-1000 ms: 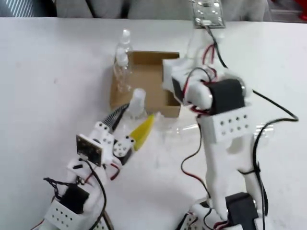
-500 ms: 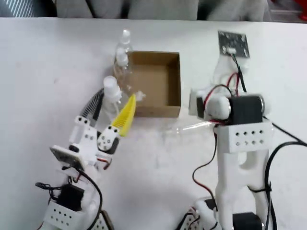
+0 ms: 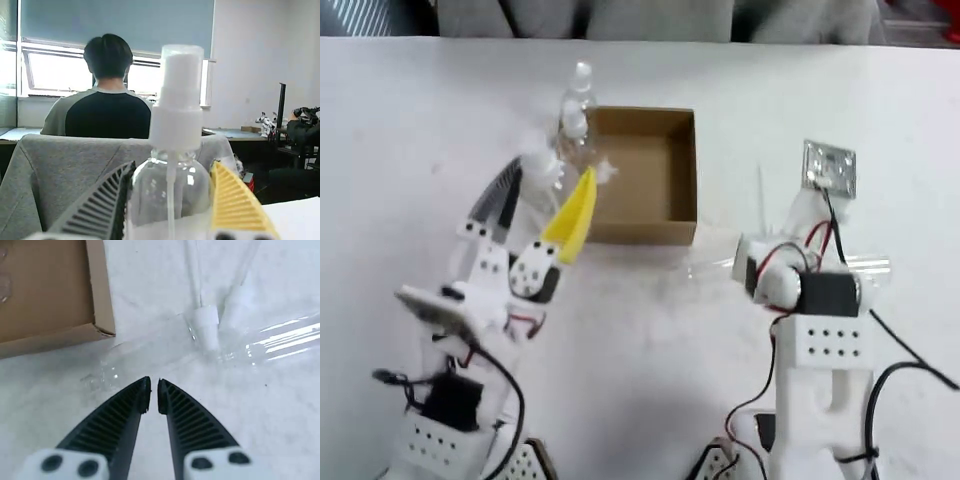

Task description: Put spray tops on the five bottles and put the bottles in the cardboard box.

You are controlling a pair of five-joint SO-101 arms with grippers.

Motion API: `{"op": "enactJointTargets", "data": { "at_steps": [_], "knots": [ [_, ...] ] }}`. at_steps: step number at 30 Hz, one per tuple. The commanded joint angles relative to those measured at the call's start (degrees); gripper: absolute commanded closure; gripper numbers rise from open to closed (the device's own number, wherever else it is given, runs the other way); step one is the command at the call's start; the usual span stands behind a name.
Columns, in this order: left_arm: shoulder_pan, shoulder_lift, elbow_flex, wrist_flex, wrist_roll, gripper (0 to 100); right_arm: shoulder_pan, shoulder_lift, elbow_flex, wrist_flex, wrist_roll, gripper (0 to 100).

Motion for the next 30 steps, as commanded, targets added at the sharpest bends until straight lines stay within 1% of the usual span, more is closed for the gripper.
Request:
{"op": "enactJointTargets", "data": {
  "at_steps": [1,6,11,14,17,25,30],
  "knots": [
    [-0.2,11.8,-9.0,-2.8,-0.4,98,2.5,-3.6,7.6,-11.6,0.2,98.1],
    [-0.2,22.6,-9.5,-13.7,-0.4,98,5.3,-5.5,18.1,-23.3,0.1,98.1],
    [-0.1,32.9,-7.8,-24.3,-0.4,98,6.7,-5.9,26.3,-32.2,0.1,98.1],
    [-0.2,39.7,-7.5,-31.7,-0.4,98,7.2,-5.9,29.5,-35.9,0.1,98.1],
    [-0.2,47.0,-7.5,-39.1,-0.4,98,7.1,-5.9,31.1,-37.4,0.1,98.1],
    [-0.1,67.6,-8.5,-60.2,-0.3,98,6.9,-5.9,31.5,-37.1,0.1,98.1],
    [-0.2,80.7,-13.6,-66.2,-0.6,98,6.9,-5.9,31.5,-37.0,0.1,98.1]
  ]
}}
